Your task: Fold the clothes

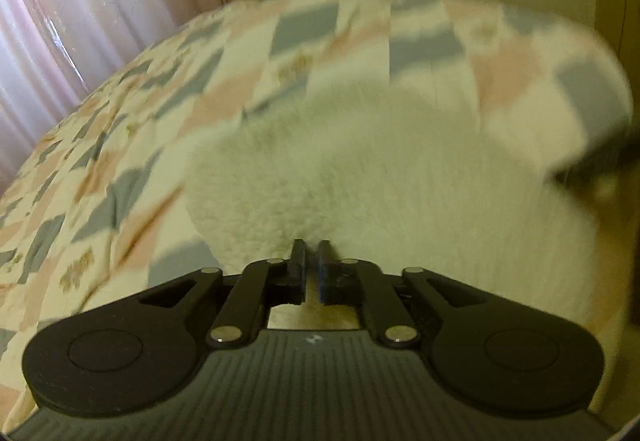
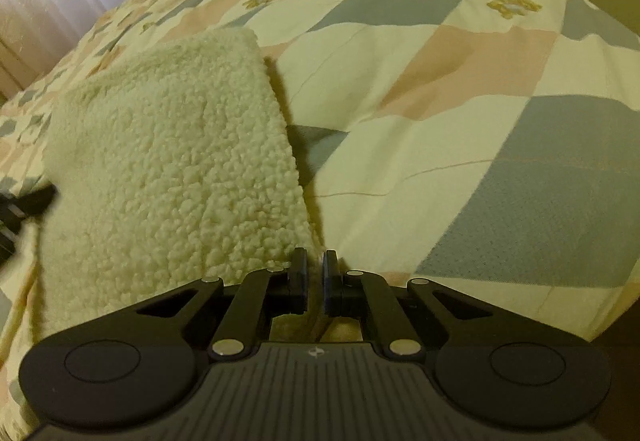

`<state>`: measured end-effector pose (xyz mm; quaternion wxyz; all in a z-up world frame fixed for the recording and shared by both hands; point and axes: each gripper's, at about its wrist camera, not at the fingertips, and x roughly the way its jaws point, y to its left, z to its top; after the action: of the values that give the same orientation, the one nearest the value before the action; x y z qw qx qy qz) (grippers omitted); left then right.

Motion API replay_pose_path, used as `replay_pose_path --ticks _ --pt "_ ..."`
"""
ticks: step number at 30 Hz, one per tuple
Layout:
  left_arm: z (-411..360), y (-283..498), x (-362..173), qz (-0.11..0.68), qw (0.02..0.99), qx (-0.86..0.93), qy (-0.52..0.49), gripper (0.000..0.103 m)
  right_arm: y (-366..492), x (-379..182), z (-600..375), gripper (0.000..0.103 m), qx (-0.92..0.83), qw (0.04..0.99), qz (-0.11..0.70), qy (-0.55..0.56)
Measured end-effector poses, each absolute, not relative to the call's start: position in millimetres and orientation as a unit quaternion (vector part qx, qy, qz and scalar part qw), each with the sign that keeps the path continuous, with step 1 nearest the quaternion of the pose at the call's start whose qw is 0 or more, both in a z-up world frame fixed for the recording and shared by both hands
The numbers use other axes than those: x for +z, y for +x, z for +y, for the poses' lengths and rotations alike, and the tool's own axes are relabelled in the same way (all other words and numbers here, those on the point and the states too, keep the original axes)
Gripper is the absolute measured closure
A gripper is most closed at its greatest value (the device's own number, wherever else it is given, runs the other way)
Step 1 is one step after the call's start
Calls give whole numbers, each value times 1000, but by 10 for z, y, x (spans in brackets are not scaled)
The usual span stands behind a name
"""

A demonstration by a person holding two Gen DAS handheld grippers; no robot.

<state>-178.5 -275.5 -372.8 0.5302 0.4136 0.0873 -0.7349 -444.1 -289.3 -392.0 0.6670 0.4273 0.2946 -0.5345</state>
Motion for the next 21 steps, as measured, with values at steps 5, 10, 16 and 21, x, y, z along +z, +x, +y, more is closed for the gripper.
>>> replay_pose_path --ticks 5,10,16,21 --pt "-2761 -1854 -3763 72 531 -730 424 103 -4411 -3625 -2855 80 -558 677 291 383" --pt "-2737 -1877 -3772 52 523 -729 437 103 -4086 -3376 -2720 80 -497 764 261 319" --pt "-2940 -1598 -3360 100 540 -746 377 101 -3915 -3681 -2828 81 -469 760 301 336" --pt "-3420 -1373 -3190 120 566 -743 336 102 -3962 -3699 -2845 81 -464 758 305 343"
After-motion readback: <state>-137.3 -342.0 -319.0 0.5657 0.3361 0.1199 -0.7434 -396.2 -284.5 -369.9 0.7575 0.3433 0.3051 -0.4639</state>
